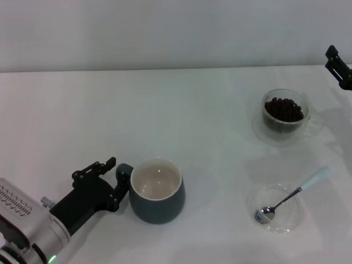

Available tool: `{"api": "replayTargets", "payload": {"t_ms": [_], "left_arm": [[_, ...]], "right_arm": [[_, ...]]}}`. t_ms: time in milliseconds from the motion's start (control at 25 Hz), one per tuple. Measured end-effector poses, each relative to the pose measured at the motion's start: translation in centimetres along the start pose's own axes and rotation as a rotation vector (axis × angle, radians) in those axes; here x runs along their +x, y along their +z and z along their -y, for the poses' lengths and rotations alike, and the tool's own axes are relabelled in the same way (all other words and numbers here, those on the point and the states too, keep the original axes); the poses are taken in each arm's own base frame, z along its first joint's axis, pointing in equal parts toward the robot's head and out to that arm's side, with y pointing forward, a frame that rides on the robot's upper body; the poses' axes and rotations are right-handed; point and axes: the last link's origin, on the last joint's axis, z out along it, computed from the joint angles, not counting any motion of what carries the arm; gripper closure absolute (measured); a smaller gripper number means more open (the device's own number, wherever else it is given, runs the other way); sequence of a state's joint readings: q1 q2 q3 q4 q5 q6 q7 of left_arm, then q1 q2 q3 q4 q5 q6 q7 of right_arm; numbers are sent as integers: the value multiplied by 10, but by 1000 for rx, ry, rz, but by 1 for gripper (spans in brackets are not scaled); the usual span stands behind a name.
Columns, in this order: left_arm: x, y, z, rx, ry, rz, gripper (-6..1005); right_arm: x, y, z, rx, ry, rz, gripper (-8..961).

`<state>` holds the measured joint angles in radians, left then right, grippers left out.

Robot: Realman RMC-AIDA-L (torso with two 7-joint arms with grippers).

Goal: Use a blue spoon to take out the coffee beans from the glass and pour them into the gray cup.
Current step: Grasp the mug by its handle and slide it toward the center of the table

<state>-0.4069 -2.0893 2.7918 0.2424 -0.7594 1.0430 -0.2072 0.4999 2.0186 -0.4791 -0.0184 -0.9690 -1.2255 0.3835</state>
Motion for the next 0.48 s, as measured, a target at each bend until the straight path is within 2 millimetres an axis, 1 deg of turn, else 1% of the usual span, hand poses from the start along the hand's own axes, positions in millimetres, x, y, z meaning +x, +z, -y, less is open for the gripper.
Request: {"api": "replayTargets", "payload": {"t_ms": [240, 280, 480], "left_arm": [[-6, -9, -1, 17, -19, 8, 604], [-8, -11, -3, 18, -27, 8, 368], [-11, -18, -6, 21, -42, 4, 290]], "right_arm": [[0, 0, 0, -1, -1, -1, 82], [0, 0, 0, -1, -1, -1, 82], [1, -1, 0, -4, -2, -2, 82]]}}
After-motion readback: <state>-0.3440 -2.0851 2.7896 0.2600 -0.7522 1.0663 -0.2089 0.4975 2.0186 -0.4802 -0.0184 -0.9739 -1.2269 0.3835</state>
